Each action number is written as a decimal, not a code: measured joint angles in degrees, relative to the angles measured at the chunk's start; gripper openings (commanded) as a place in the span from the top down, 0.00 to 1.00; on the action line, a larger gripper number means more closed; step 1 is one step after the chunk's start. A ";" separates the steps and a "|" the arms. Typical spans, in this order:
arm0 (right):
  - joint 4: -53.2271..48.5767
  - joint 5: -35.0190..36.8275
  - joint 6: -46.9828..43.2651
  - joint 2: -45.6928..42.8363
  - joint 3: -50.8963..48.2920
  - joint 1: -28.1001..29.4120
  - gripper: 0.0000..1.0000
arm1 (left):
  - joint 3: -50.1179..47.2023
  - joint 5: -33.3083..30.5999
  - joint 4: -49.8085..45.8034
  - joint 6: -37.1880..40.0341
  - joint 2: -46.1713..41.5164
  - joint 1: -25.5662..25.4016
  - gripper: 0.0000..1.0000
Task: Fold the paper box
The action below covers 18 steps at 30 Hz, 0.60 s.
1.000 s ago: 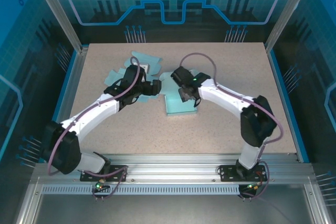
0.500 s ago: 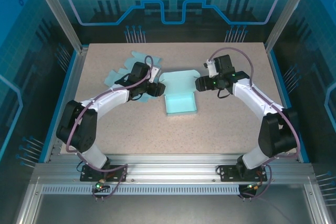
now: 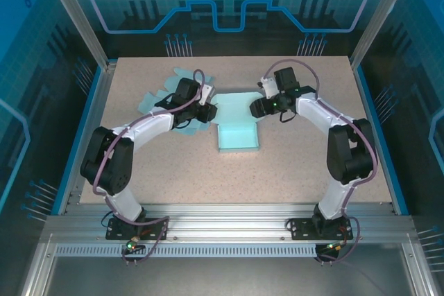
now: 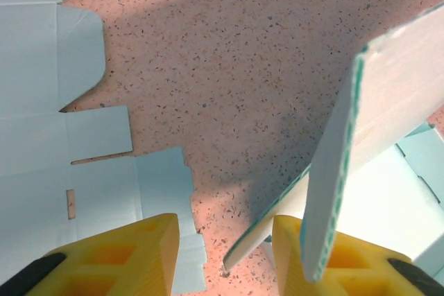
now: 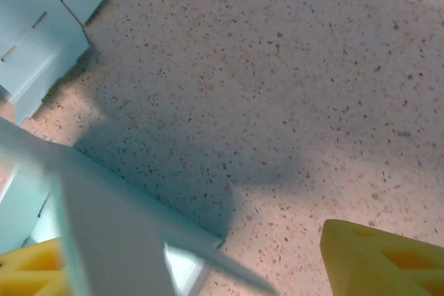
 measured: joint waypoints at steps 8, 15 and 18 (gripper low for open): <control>0.50 -2.75 -0.37 0.17 0.50 -0.11 0.62 | 0.81 1.44 0.24 -0.31 0.74 0.02 0.75; 1.01 -0.02 1.36 -0.39 -0.07 0.35 0.80 | 0.96 1.81 1.29 -3.43 0.92 0.09 0.88; 1.29 2.89 2.58 -1.55 -0.87 1.66 0.85 | 1.86 1.36 2.08 -5.66 1.03 -1.27 0.93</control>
